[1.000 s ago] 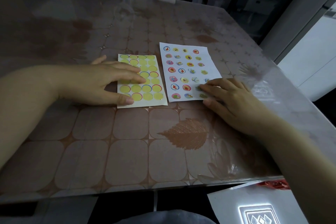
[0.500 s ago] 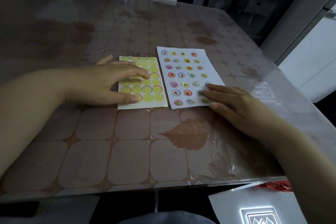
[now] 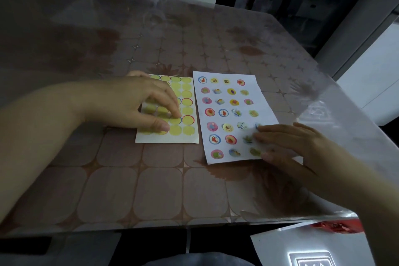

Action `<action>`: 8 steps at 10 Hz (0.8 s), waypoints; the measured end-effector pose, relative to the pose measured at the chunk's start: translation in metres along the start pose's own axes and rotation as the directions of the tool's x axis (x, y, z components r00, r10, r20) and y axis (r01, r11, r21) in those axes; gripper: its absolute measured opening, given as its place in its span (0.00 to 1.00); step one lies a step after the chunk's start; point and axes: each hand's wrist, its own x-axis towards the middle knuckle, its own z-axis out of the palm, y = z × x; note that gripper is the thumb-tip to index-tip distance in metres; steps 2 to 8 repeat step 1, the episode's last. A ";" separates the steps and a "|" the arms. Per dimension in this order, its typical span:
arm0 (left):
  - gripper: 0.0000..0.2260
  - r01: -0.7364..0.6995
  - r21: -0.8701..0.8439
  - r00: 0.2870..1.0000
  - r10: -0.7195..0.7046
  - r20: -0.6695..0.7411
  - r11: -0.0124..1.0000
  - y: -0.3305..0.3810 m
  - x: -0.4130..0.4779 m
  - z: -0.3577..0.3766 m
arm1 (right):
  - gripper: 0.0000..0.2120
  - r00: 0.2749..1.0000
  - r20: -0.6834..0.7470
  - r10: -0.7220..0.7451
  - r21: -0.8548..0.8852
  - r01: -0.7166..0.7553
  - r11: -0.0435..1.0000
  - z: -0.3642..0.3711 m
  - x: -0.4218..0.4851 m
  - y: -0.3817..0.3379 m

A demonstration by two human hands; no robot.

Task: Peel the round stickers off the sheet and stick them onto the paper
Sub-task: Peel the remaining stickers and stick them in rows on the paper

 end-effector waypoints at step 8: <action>0.19 0.025 -0.007 0.999 -0.025 0.027 1.000 0.006 -0.002 0.000 | 0.25 0.998 -0.056 -0.021 0.044 0.023 0.999 -0.010 -0.004 -0.006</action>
